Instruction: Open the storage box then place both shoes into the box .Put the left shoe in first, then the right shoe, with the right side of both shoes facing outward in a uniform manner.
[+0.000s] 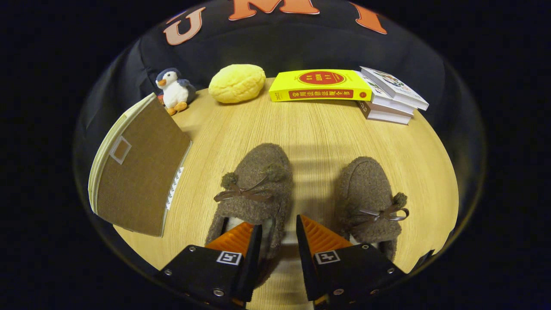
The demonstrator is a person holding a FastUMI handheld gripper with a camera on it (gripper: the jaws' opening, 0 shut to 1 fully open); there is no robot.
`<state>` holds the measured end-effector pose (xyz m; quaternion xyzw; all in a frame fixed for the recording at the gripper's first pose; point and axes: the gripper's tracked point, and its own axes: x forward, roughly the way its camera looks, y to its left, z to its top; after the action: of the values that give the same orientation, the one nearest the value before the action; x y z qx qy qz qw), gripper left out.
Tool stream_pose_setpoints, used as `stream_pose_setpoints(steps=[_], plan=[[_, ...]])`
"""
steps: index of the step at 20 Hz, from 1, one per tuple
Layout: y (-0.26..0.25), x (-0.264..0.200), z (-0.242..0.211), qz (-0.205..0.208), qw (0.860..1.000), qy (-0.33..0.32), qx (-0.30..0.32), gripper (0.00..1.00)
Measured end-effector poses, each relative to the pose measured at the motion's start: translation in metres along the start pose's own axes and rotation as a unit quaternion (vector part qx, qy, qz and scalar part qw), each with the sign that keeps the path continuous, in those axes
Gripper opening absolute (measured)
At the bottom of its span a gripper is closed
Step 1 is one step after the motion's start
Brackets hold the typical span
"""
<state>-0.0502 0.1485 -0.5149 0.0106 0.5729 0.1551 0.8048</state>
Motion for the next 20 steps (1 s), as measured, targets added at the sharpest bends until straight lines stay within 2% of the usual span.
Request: stream_pose_setpoints(steps=[2, 7, 10, 12, 16, 20], plan=[[0.003, 0.006, 0.005, 0.002, 1.0, -0.001, 0.012, 0.36], [0.003, 0.017, 0.006, -0.002, 0.999, 0.014, 0.037, 0.21], [0.003, 0.012, 0.009, -0.002, 0.998, 0.016, 0.059, 0.08], [0.007, 0.002, 0.012, 0.0, 0.998, 0.016, 0.068, 0.04], [0.033, -0.03, 0.036, 0.021, 0.997, -0.004, 0.069, 0.04], [0.072, -0.072, 0.076, 0.041, 0.997, -0.033, 0.064, 0.04]])
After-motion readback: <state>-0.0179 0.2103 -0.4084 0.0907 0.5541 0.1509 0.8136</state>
